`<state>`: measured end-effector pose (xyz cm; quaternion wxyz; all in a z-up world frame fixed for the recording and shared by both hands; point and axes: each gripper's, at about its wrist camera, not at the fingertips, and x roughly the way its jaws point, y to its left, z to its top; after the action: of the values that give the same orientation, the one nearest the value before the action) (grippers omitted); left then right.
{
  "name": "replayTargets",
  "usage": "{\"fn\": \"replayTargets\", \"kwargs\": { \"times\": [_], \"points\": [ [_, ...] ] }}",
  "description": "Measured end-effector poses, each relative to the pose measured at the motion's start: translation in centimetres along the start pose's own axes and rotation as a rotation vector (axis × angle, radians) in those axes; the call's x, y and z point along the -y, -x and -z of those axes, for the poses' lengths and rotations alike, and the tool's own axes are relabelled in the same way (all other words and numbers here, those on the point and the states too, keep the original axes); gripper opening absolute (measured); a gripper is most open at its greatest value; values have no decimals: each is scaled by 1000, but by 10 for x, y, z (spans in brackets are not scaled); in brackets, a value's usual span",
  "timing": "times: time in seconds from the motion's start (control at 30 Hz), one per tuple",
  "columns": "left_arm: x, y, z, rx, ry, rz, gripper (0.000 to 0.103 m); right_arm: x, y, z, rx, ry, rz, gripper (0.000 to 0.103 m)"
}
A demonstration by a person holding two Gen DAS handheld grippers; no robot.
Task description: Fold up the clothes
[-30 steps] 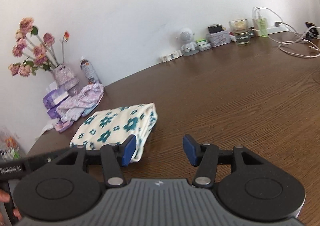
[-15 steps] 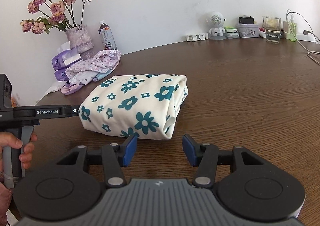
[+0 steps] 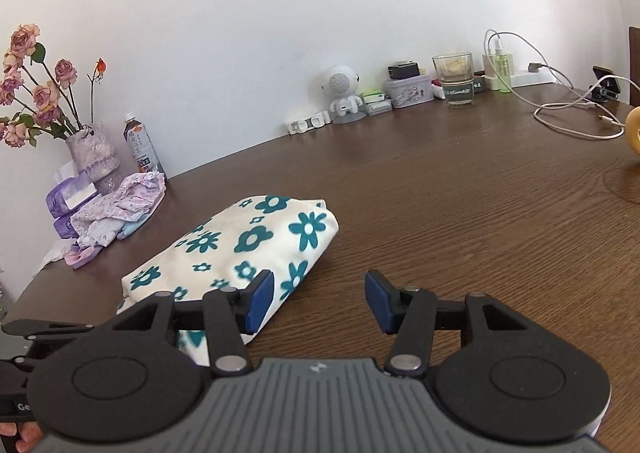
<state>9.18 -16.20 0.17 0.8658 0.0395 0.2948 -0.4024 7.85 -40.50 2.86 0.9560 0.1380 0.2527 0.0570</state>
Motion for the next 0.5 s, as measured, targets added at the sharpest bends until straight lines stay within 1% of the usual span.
{"fn": "replayTargets", "kwargs": {
  "times": [0.03, 0.1, 0.13, 0.17, 0.23, 0.3, 0.33, 0.37, 0.4, 0.43, 0.47, 0.5],
  "points": [
    [4, -2, 0, -3, -4, 14, 21, 1, 4, 2, 2, 2, 5, 52],
    [6, 3, 2, 2, -9, 34, 32, 3, 11, 5, 3, 11, 11, 52],
    [4, 10, 5, 6, -8, 29, 40, 4, 16, 7, 2, 18, 10, 52],
    [1, 17, 7, 10, -7, 25, 43, 5, 20, 8, 2, 25, 8, 52],
    [-5, 32, 12, 19, -6, 3, 43, -2, 24, 13, -9, 70, -21, 53],
    [-12, 48, 15, 36, -11, -37, 43, -11, 27, 18, -19, 121, -56, 53],
    [-16, 56, 16, 45, -13, -61, 43, -17, 26, 21, -23, 146, -70, 56],
    [-20, 60, 14, 55, -19, -104, 44, -24, 24, 23, -28, 172, -75, 60],
    [-25, 62, 12, 62, -25, -148, 46, -30, 21, 25, -32, 196, -74, 61],
    [-29, 63, 10, 69, -31, -192, 50, -37, 16, 26, -39, 220, -73, 62],
    [-32, 61, 8, 70, -42, -226, 52, -45, 12, 27, -46, 245, -72, 62],
    [-35, 58, 5, 65, -60, -241, 52, -51, 7, 27, -52, 264, -76, 62]
  ]
}}
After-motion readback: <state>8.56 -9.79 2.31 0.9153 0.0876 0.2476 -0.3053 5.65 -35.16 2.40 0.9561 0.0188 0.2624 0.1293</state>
